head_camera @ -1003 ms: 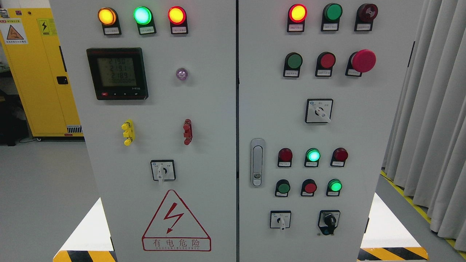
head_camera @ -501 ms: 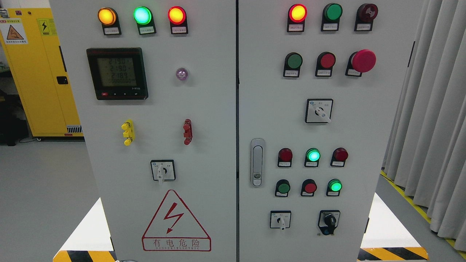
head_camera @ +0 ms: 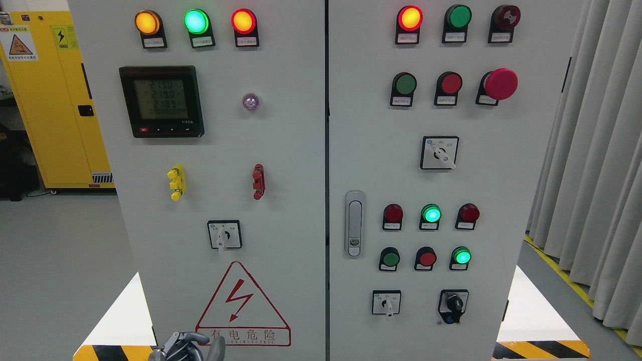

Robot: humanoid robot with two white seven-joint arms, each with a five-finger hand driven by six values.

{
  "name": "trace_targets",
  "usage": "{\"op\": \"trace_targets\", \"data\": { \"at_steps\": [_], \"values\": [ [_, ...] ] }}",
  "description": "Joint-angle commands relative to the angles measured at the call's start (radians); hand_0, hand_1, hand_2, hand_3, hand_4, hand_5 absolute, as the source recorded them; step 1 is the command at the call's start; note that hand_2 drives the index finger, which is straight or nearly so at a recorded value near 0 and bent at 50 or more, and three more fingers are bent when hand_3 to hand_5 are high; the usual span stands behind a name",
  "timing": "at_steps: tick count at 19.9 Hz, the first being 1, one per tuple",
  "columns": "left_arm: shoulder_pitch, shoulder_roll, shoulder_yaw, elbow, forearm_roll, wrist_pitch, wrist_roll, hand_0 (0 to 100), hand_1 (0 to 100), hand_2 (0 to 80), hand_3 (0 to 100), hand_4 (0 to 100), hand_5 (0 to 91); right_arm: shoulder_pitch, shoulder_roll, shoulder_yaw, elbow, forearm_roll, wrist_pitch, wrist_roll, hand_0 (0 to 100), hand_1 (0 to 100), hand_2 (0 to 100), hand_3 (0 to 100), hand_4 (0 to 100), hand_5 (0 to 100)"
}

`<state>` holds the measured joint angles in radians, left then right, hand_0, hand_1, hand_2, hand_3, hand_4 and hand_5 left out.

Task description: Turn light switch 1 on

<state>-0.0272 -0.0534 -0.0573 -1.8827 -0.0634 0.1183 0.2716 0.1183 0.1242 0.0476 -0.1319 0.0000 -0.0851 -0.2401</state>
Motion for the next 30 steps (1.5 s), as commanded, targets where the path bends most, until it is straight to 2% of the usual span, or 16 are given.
{"op": "trace_targets", "data": {
  "at_steps": [1, 6, 12, 19, 23, 30],
  "values": [
    [-0.068, -0.048, -0.019, -0.007, -0.038, 0.047, 0.001, 15, 69, 59.4, 95, 98, 90.1, 0.0, 0.0, 0.0, 0.0, -0.029, 0.001, 0.001, 0, 50, 4, 0, 0, 0],
    [-0.126, -0.062, -0.018, -0.007, -0.079, 0.124, 0.001, 15, 69, 59.3, 95, 98, 90.2, 0.0, 0.0, 0.0, 0.0, -0.029, 0.001, 0.001, 0, 50, 4, 0, 0, 0],
    [-0.158, -0.068, -0.018, -0.009, -0.095, 0.138, 0.005, 16, 69, 59.7, 95, 98, 90.3, 0.0, 0.0, 0.0, 0.0, -0.029, 0.001, -0.001, 0, 50, 4, 0, 0, 0],
    [-0.237, -0.075, -0.018, -0.009, -0.095, 0.224, 0.047, 16, 69, 59.8, 94, 98, 90.2, 0.0, 0.0, 0.0, 0.0, -0.029, 0.001, 0.001, 0, 50, 4, 0, 0, 0],
    [-0.266, -0.082, -0.021, -0.01, -0.095, 0.268, 0.101, 16, 69, 59.9, 94, 98, 90.2, 0.0, 0.0, 0.0, 0.0, -0.029, 0.001, 0.001, 0, 50, 4, 0, 0, 0],
    [-0.267, -0.085, -0.041, -0.013, -0.127, 0.271, 0.113, 16, 69, 60.4, 94, 98, 90.2, 0.0, 0.0, 0.0, 0.0, -0.029, 0.001, 0.001, 0, 50, 4, 0, 0, 0]
  ]
}}
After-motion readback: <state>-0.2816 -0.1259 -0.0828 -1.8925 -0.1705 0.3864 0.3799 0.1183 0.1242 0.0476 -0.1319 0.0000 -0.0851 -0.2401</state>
